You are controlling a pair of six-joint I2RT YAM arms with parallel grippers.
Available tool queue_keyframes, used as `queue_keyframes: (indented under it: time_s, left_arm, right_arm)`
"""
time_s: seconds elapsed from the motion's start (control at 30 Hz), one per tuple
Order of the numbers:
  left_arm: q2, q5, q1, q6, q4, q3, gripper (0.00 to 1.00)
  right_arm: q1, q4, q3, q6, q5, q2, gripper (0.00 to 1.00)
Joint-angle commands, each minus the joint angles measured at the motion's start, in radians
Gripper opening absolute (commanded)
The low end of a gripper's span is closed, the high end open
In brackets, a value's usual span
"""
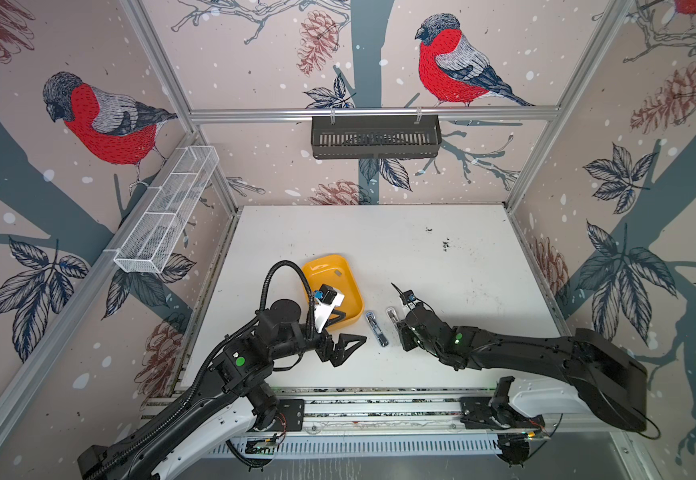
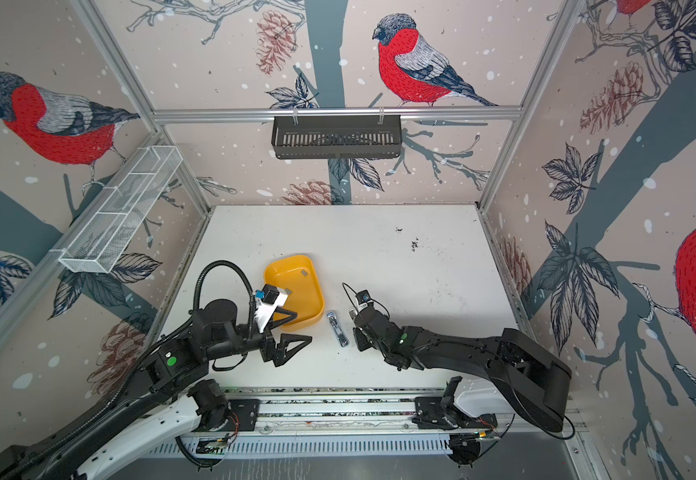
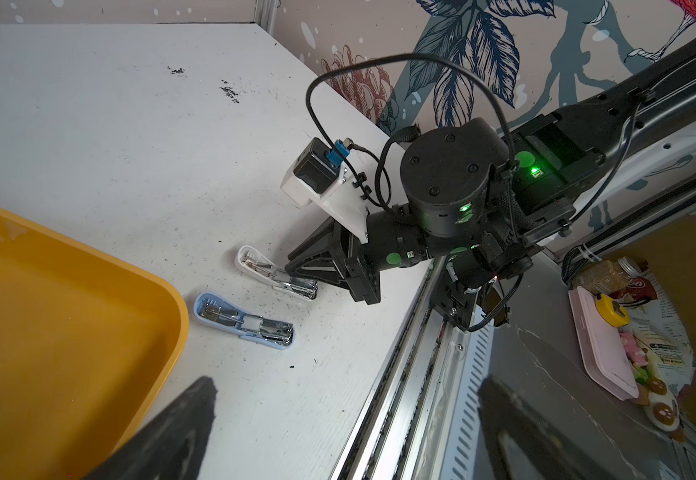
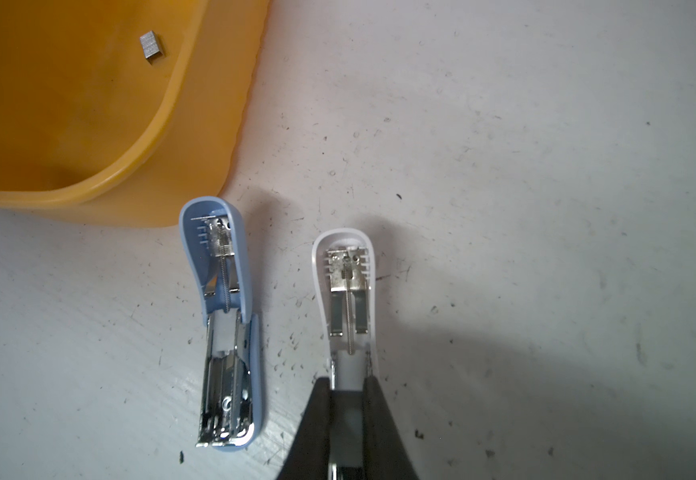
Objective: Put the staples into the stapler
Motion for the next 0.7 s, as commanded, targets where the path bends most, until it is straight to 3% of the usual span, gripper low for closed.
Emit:
queue_keyframes:
  time_s: [0.0,0.67]
  left_arm:
    - [-0.003,0.001,-0.002,0.004,0.030,-0.001,0.98]
    - [-0.001,0.001,-0.002,0.005,0.032,-0.001,0.98]
  right_arm:
    - [-0.002,-0.006,0.011,-0.024,-0.008,0.008,0.10]
    - [-0.003,-0.042,0.038,-0.064,-0.002,0.049,0.10]
